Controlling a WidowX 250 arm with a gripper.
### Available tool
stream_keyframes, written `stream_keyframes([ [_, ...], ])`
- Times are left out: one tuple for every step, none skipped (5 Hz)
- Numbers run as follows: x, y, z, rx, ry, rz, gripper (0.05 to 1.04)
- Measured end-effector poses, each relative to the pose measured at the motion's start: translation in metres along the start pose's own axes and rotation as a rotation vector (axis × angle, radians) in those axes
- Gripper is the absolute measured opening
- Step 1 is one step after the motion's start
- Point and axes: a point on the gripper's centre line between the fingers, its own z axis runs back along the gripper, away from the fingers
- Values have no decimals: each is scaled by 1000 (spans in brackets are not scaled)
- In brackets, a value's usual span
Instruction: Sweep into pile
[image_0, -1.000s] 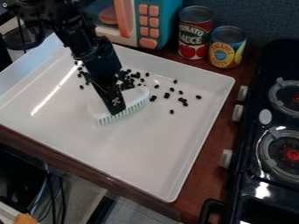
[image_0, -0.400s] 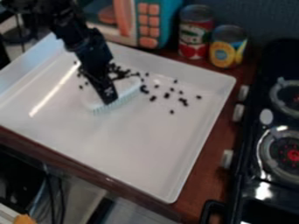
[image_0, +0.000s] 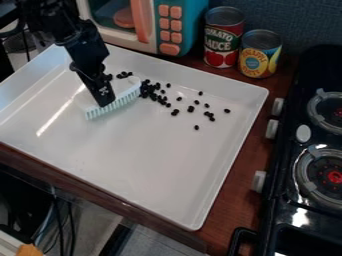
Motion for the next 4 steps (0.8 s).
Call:
stream_keyframes([
  [1,6,3,4,-18,15,720],
  [2,-5,2,-45,-42,24,720],
  [14,-28,25,-85,-106,-34,720],
  [31,-76,40,-169,-150,-108,720],
])
